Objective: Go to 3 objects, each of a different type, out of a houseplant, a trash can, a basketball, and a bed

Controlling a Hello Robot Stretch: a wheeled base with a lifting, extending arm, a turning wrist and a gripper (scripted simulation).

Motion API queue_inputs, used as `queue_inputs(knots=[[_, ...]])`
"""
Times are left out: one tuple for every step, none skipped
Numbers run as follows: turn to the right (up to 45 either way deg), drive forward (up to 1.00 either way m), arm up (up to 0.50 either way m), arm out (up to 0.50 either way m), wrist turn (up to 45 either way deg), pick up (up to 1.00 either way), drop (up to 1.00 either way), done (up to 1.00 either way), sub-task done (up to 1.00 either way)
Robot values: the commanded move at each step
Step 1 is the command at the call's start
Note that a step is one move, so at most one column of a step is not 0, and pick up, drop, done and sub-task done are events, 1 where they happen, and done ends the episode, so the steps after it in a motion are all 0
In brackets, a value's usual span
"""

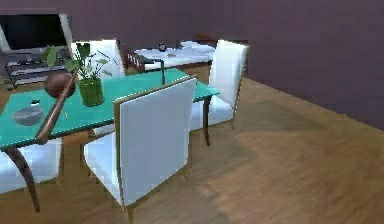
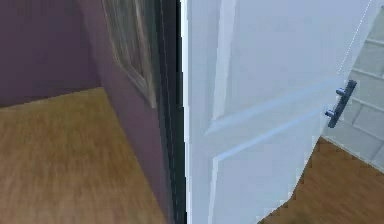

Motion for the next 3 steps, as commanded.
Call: queue_inputs(knots=[[9.0,0.00,0.00,0.00,0.0,0.00,0.00,0.00,0.00],[0.0,0.25,0.00,0.00,0.0,0.00,0.00,0.00,0.00],[18.0,0.00,0.00,0.00,0.0,0.00,0.00,0.00,0.00]])
